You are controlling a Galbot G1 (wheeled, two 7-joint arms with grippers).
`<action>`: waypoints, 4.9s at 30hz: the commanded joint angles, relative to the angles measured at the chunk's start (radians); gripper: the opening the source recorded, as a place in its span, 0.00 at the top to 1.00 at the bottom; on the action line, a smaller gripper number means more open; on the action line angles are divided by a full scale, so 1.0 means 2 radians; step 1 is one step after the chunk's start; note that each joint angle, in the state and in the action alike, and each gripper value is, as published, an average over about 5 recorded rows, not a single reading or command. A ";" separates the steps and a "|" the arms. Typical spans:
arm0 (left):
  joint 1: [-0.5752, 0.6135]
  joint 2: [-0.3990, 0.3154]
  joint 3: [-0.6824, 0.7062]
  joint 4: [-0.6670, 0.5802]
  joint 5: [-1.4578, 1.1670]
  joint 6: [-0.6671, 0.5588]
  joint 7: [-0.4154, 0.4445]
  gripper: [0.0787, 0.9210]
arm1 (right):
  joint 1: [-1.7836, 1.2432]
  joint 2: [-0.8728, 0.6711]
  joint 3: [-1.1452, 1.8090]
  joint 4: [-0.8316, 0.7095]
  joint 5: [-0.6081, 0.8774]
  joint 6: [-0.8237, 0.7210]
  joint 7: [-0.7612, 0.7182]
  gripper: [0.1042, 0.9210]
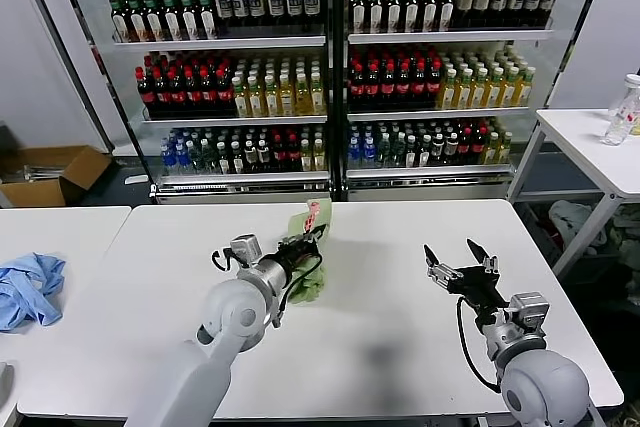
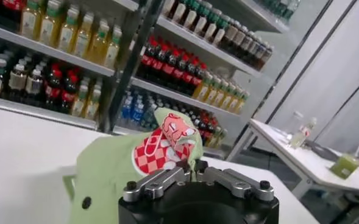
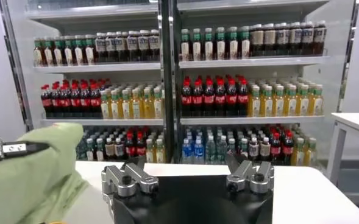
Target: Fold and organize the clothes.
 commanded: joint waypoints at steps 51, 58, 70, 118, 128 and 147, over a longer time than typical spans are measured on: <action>0.026 0.040 0.048 0.005 0.130 -0.071 0.079 0.78 | 0.031 -0.005 -0.037 -0.018 0.006 0.007 -0.010 0.12; 0.077 0.051 -0.050 -0.057 0.158 -0.130 0.072 0.55 | 0.091 0.015 -0.145 -0.052 0.040 0.007 0.006 0.12; 0.227 0.124 -0.243 -0.072 0.214 -0.169 0.048 0.16 | 0.265 0.099 -0.344 -0.211 0.146 -0.037 0.079 0.12; 0.263 0.111 -0.251 -0.068 0.210 -0.183 0.044 0.12 | 0.348 0.094 -0.357 -0.356 0.106 -0.058 0.059 0.90; 0.264 0.104 -0.232 -0.071 0.228 -0.196 0.048 0.12 | 0.289 -0.034 -0.259 -0.288 -0.036 -0.046 -0.041 0.98; 0.275 0.090 -0.192 -0.143 0.226 -0.202 0.094 0.12 | 0.029 -0.021 -0.071 -0.082 -0.113 0.167 0.033 0.45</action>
